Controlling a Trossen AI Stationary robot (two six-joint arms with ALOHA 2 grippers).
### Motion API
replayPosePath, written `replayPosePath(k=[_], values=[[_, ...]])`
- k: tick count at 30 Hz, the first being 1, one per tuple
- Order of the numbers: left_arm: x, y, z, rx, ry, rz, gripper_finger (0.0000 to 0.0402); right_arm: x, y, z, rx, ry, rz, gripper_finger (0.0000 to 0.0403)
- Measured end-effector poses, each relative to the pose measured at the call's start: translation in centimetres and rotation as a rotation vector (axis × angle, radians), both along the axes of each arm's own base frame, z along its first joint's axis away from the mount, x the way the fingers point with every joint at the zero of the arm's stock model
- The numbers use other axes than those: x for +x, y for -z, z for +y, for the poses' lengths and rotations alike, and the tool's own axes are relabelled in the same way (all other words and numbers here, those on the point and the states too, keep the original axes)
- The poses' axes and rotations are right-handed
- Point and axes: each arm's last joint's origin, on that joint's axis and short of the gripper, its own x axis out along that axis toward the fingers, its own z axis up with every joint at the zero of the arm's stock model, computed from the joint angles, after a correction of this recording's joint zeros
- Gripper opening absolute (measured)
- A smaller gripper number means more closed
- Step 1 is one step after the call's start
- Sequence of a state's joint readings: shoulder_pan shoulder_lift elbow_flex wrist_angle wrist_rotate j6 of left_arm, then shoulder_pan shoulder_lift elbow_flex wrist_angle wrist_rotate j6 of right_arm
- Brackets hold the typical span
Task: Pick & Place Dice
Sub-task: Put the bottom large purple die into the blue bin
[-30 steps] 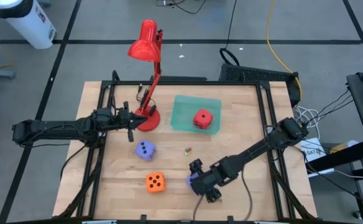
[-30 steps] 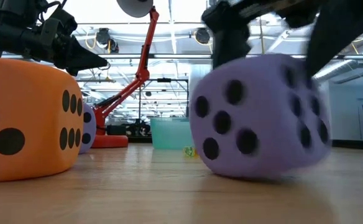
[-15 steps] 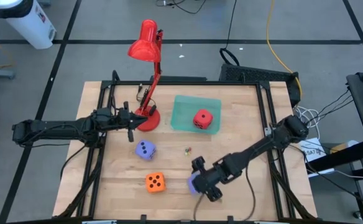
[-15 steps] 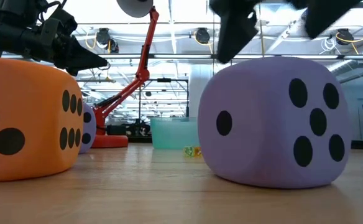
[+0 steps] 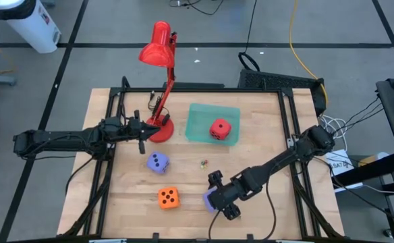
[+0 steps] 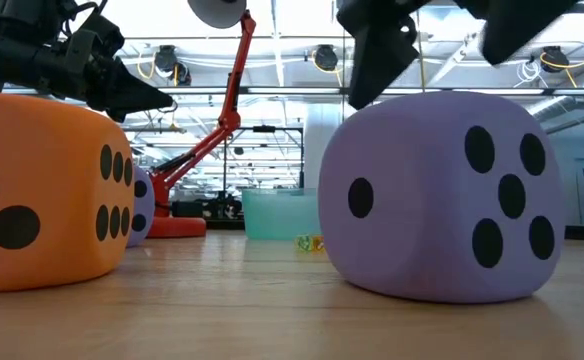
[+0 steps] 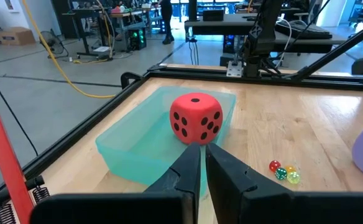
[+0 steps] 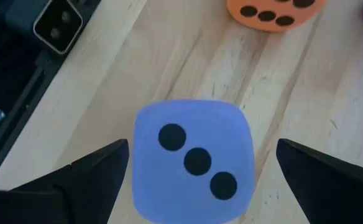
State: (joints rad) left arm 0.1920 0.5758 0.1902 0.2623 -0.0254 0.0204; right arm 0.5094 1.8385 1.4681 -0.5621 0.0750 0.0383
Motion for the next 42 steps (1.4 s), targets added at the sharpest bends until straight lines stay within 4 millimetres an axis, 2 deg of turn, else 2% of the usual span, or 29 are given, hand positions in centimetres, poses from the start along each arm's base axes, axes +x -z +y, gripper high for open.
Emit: replayPosePath(k=[7,16,27,37,42], values=[[0.0,0.0,0.0,0.001,0.000,0.000,0.0037,0.1,0.0,-0.1,0.006,0.006,-0.001,0.0400],[0.0,0.0,0.0,0.001,0.000,0.000,0.0037,1.0,2.6,-0.1,0.006,0.033,0.077,0.0400],[0.0,0.0,0.0,0.001,0.000,0.001,0.0037,1.0,2.7,-0.2,0.039,0.048,0.093,0.0400],[0.0,0.0,0.0,0.001,0.000,0.001,0.0037,0.5,5.2,-0.8,0.028,-0.007,0.062,0.0399],[0.0,0.0,0.0,0.001,-0.001,0.001,0.0037,0.5,5.1,-1.0,0.028,-0.023,0.064,0.0370]])
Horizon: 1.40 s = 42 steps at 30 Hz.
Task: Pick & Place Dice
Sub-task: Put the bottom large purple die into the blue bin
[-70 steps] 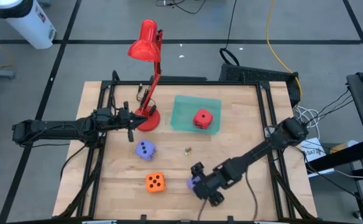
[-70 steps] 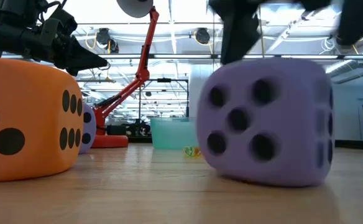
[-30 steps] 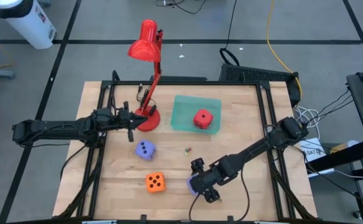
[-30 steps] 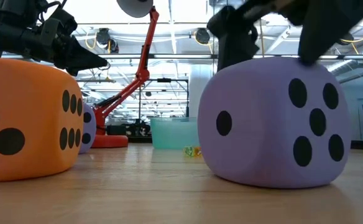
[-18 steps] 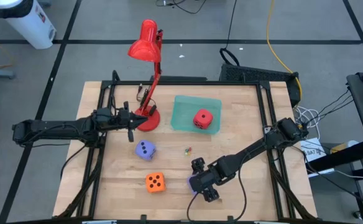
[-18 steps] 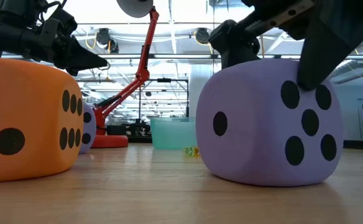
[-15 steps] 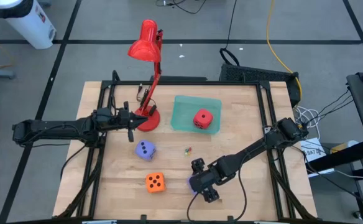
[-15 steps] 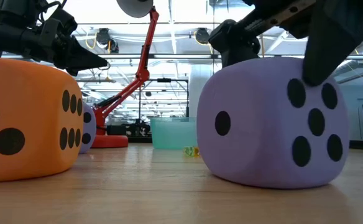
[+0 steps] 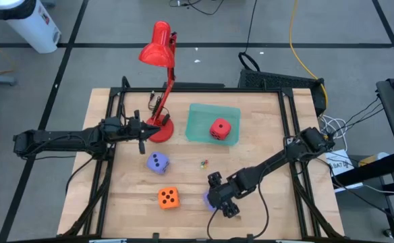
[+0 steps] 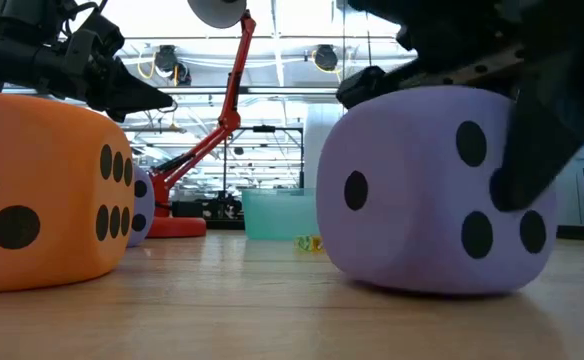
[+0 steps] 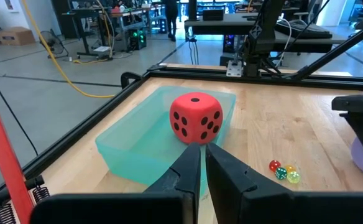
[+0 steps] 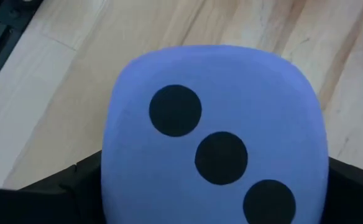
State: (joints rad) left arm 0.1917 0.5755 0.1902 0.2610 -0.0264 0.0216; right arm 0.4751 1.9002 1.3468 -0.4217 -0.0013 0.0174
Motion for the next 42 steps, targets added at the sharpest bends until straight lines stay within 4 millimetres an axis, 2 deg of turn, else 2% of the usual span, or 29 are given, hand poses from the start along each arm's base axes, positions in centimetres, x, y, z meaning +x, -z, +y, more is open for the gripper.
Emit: replayPosePath(k=[2,7,11,14,19,21,25,29,33,36,40,42], values=[[0.0,0.0,0.0,0.000,-0.001,0.000,0.0037,-0.1,-0.7,-0.1,0.004,0.005,-0.022,0.0355],[0.0,0.0,0.0,0.000,0.000,0.000,0.0037,-0.1,-3.3,-1.0,-0.032,0.084,-0.144,0.0355],[0.0,0.0,0.0,0.000,-0.001,0.000,0.0037,-0.5,-7.4,-2.8,-0.026,0.166,-0.298,0.0355],[0.0,0.0,0.0,0.000,0.000,0.000,0.0037,-0.9,-9.9,-5.7,-0.081,0.310,-0.377,0.0355],[0.0,0.0,0.0,0.001,-0.001,-0.001,0.0037,-0.3,-12.0,-12.7,-0.153,0.524,-0.445,0.0355],[0.0,0.0,0.0,0.001,-0.001,-0.001,0.0037,0.1,-11.9,-15.8,-0.179,0.607,-0.437,0.0354],[0.0,0.0,0.0,0.002,-0.001,0.000,0.0037,1.1,-10.0,-21.7,-0.203,0.715,-0.369,0.0354],[0.0,0.0,0.0,0.020,0.002,0.004,0.0037,2.2,-7.4,-25.6,-0.142,0.738,-0.320,0.0354],[0.0,0.0,0.0,0.021,0.003,0.005,0.0037,2.9,-5.1,-27.4,-0.218,0.704,-0.265,0.0358],[0.0,0.0,0.0,0.021,0.002,0.007,0.0037,3.2,-4.0,-28.1,-0.232,0.740,-0.245,0.0384],[0.0,0.0,0.0,0.021,0.003,0.007,0.0037,3.2,-3.9,-28.2,-0.214,0.729,-0.244,0.0377],[0.0,0.0,0.0,0.021,0.003,0.007,0.0037,3.2,-4.6,-27.7,-0.166,0.686,-0.263,0.0387]])
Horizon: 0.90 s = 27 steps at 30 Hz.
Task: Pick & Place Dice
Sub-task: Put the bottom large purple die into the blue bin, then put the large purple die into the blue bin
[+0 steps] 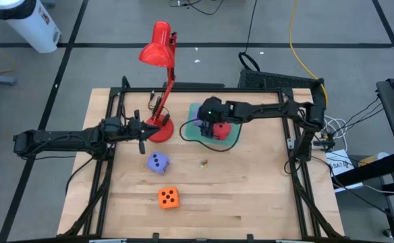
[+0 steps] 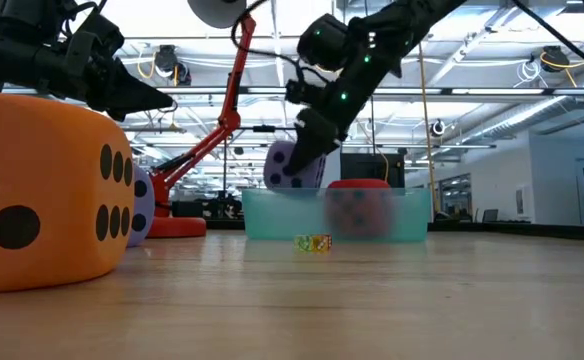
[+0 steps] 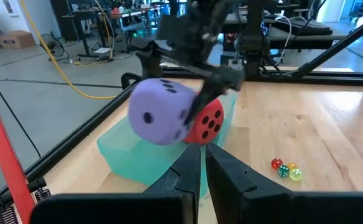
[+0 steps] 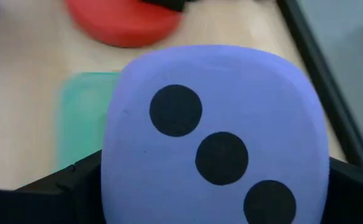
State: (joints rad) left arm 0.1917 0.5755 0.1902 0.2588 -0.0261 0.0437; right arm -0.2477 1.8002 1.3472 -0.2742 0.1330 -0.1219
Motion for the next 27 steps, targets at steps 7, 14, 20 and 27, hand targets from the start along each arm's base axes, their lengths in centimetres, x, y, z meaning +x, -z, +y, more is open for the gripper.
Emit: replayPosePath(k=[7,14,20,27], values=[[0.0,0.0,0.0,-0.021,-0.003,-0.005,0.0037,-0.4,0.2,0.4,-0.031,-0.027,0.064,0.0395],[1.1,-0.3,0.4,-0.043,-0.074,-0.076,0.0021,-0.1,0.2,0.5,-0.068,-0.077,0.063,0.0396],[2.6,0.6,0.8,-0.021,-0.119,-0.054,0.0011,0.0,-0.1,0.8,-0.092,-0.092,0.050,0.0398],[2.6,0.4,0.9,0.025,-0.123,-0.071,0.0010,-1.4,-4.6,1.8,-0.109,-0.051,-0.097,0.0394]])
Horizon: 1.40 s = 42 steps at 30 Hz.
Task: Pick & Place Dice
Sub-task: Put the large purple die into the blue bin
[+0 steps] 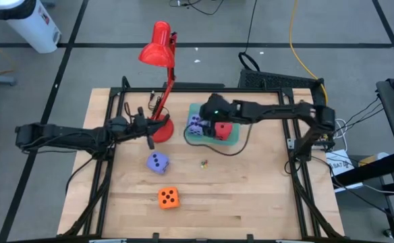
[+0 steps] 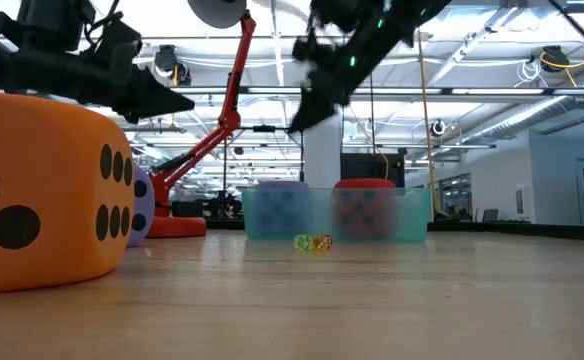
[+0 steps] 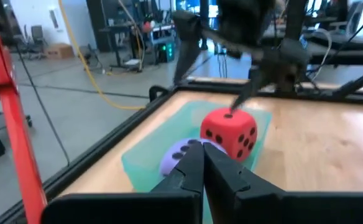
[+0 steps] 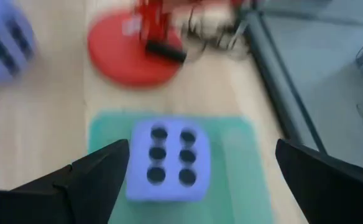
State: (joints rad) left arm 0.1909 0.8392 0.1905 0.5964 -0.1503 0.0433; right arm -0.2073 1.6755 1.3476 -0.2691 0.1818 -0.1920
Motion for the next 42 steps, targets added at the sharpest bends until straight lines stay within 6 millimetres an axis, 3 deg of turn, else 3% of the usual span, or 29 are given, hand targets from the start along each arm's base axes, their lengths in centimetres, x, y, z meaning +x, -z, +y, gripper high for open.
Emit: replayPosePath(k=[5,10,16,22,28,35,39,42], values=[[-0.4,-0.4,-0.3,0.003,0.011,-0.016,0.0006,-3.6,-5.2,1.0,-0.002,0.012,-0.183,0.0378],[-0.9,-0.7,-0.6,0.004,0.024,-0.017,0.0012,-9.1,-7.6,2.2,0.018,0.028,-0.380,0.0282],[-1.2,-0.9,-0.6,-0.003,0.025,-0.027,0.0004,-14.6,-5.9,4.0,0.037,-0.031,-0.541,0.0131],[-1.1,-0.6,-0.7,-0.001,0.068,0.003,0.0012,-17.8,-3.4,4.5,0.007,-0.041,-0.617,0.0011],[-1.1,-0.6,-0.7,0.001,0.050,0.007,0.0010,-18.5,-0.1,4.8,0.026,-0.092,-0.667,0.0020],[-1.2,-0.4,-0.6,0.001,0.010,0.021,0.0006,-18.8,3.7,5.7,0.028,-0.141,-0.747,0.0002],[-1.2,-0.4,-0.5,0.002,-0.007,0.024,0.0009,-19.3,4.4,6.0,0.041,-0.149,-0.752,0.0003],[-1.1,-0.4,-0.8,-0.005,0.087,0.018,0.0007,-19.6,4.6,6.0,0.062,-0.139,-0.729,0.0001]])
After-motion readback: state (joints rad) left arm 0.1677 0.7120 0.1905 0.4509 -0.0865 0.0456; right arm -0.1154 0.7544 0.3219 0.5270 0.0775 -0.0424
